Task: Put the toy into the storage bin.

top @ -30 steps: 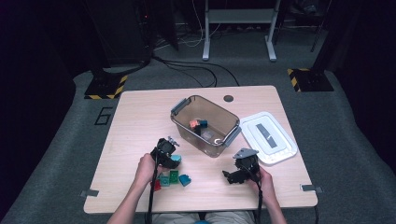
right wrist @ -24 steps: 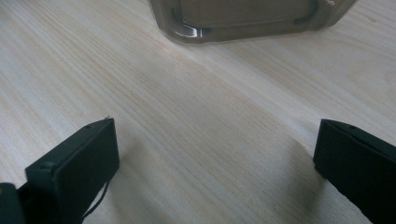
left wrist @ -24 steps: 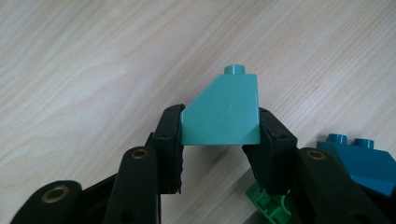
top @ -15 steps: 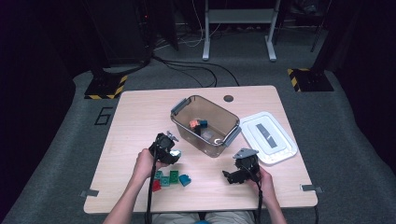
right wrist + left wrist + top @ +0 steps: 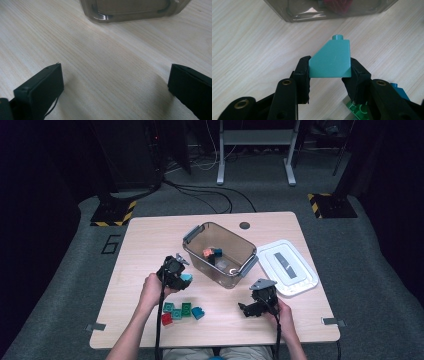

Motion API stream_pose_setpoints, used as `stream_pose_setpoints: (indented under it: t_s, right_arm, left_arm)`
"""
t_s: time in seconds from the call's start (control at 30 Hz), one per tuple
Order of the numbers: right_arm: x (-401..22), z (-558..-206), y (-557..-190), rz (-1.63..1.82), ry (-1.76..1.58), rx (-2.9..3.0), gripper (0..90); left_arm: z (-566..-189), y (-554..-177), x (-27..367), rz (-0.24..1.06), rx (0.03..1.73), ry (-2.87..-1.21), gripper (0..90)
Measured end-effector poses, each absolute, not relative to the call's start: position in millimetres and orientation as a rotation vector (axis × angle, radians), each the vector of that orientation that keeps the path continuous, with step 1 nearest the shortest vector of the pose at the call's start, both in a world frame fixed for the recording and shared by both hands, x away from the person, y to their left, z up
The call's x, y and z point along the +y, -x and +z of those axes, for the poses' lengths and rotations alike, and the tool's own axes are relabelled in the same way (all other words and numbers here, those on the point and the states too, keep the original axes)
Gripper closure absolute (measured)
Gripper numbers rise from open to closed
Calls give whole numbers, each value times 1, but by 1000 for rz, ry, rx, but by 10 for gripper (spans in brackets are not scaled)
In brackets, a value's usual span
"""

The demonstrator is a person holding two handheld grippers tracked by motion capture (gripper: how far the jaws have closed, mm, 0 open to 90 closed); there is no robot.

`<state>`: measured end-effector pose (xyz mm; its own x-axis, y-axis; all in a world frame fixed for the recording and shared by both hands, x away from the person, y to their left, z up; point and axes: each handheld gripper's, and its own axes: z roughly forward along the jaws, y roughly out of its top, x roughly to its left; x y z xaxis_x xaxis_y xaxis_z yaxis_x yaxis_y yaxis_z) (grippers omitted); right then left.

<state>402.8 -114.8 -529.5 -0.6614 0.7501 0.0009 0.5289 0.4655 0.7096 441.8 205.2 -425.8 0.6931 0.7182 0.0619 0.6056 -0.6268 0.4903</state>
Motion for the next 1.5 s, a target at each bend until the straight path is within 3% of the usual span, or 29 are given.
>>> stream_pose_setpoints:
  t_s: [1.5]
  right_arm:
    - [-115, -529, -403, 1003, -1087, 2406, 0]
  left_arm:
    - [-329, -470, 191, 536, 959, -2390, 589]
